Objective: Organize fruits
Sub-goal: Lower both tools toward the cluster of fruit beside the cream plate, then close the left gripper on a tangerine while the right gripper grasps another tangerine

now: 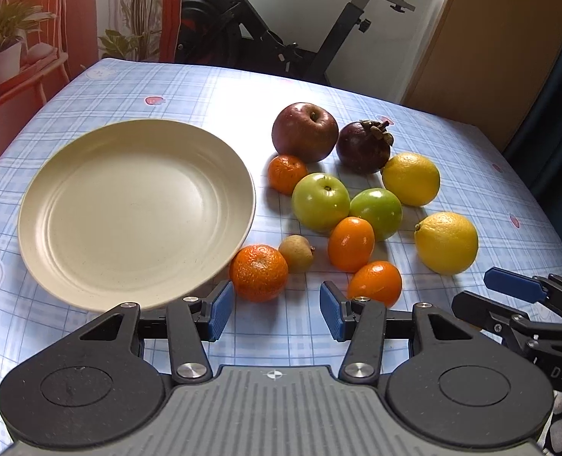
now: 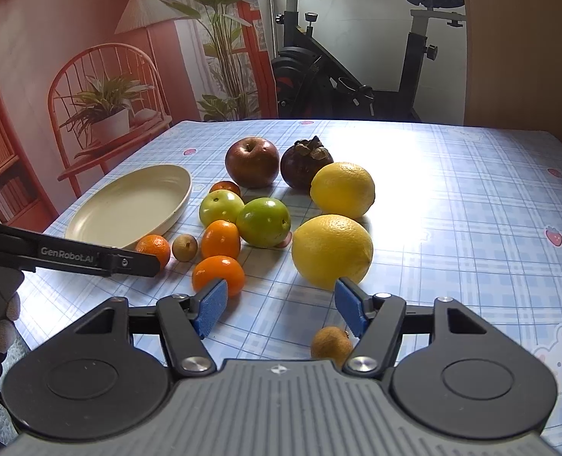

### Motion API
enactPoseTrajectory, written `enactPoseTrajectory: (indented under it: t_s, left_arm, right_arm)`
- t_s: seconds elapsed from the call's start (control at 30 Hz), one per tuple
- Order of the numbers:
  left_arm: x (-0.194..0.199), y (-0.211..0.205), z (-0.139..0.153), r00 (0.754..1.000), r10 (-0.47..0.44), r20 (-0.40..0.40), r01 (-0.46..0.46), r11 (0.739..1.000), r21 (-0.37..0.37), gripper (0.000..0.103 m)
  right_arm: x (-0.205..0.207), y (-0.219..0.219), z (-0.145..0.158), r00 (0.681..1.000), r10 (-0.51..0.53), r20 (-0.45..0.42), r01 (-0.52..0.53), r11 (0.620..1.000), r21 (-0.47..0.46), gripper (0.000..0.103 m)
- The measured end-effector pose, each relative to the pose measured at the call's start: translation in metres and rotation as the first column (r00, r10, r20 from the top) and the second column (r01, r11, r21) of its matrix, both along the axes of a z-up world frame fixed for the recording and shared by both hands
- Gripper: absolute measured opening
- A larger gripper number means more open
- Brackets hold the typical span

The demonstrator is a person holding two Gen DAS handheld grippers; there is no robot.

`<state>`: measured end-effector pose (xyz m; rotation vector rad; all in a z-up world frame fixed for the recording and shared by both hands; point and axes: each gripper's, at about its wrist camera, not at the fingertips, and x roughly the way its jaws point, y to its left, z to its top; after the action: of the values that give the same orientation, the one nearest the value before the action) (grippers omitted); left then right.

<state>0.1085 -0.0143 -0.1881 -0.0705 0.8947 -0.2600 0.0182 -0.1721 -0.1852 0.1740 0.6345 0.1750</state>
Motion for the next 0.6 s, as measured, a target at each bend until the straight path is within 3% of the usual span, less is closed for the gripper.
enactPoseTrajectory:
  t_s: [0.27, 0.3, 0.6]
  left_arm:
    - [0.008, 0.001, -0.006, 0.999, 0.034, -0.009, -0.034, 0.999, 0.025, 0.043]
    - [0.008, 0.000, -0.006, 0.999, 0.039, -0.010, -0.038, 0.999, 0.033, 0.035]
    - [-0.006, -0.001, 0.006, 0.998, 0.003, 0.055, -0.005, 0.999, 0.041, 0.032]
  right_arm:
    - [0.001, -0.005, -0.002, 1.000, -0.006, -0.005, 0.006, 1.000, 0.015, 0.066]
    - [0.001, -0.006, -0.002, 1.000, -0.005, -0.006, 0.005, 1.000, 0.017, 0.066]
    - [0.007, -0.009, 0.000, 1.000, 0.003, -0.016, -0.003, 1.000, 0.027, 0.064]
